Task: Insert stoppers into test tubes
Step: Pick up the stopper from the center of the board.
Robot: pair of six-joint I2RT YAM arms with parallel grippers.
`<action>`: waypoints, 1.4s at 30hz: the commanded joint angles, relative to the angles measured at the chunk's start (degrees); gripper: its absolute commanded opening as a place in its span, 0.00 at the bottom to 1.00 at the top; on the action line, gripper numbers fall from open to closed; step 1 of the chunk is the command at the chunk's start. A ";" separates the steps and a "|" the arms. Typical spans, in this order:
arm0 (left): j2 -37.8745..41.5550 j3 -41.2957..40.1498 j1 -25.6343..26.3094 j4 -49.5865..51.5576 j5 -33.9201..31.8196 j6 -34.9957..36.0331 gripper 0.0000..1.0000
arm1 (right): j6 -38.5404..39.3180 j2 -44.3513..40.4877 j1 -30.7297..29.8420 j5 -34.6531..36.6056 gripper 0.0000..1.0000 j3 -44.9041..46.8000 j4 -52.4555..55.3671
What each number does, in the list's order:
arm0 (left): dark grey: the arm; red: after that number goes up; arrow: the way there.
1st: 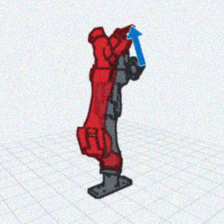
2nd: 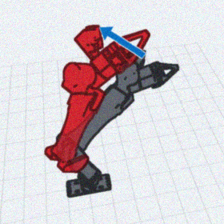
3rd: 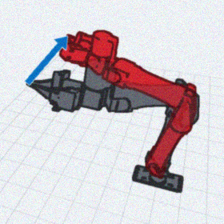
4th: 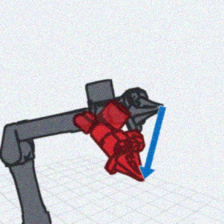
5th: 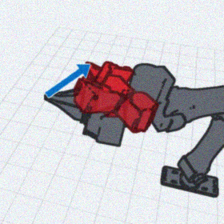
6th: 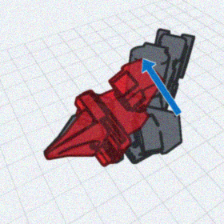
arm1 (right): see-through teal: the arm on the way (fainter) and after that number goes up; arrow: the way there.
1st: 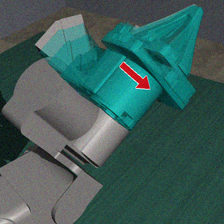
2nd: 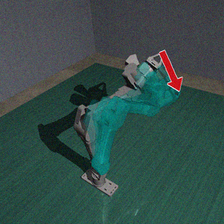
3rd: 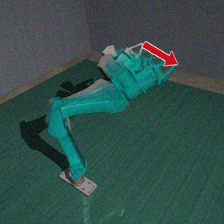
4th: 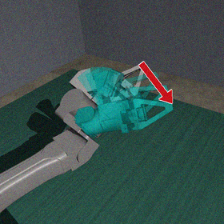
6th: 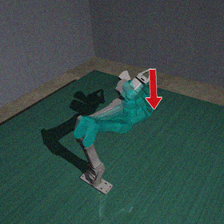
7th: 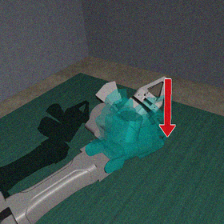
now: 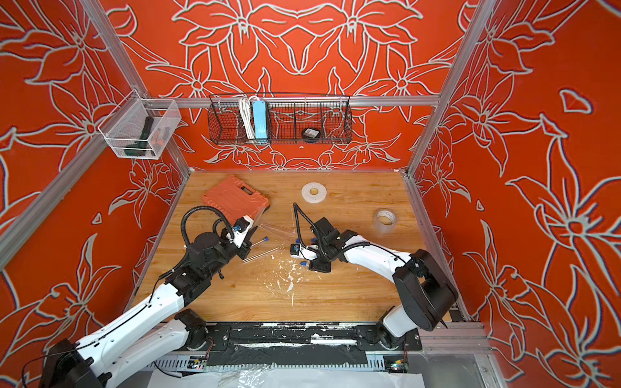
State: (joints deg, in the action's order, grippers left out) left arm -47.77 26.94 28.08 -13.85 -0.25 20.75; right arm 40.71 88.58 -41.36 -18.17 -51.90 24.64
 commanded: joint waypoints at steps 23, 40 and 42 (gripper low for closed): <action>1.10 -0.18 0.04 -1.10 -0.28 0.52 0.00 | 3.81 13.02 -2.40 3.41 0.37 -10.10 5.93; 1.72 -0.48 0.03 -1.36 -0.10 1.04 0.00 | 3.50 15.71 -2.78 3.93 0.30 -11.62 6.74; 1.79 -0.45 0.05 -1.36 -0.18 1.13 0.00 | 3.58 15.92 -2.78 4.32 0.28 -11.68 7.04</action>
State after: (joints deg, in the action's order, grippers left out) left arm -46.96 26.87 28.08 -13.87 -0.36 21.63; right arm 43.00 102.87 -43.83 -14.85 -62.41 29.89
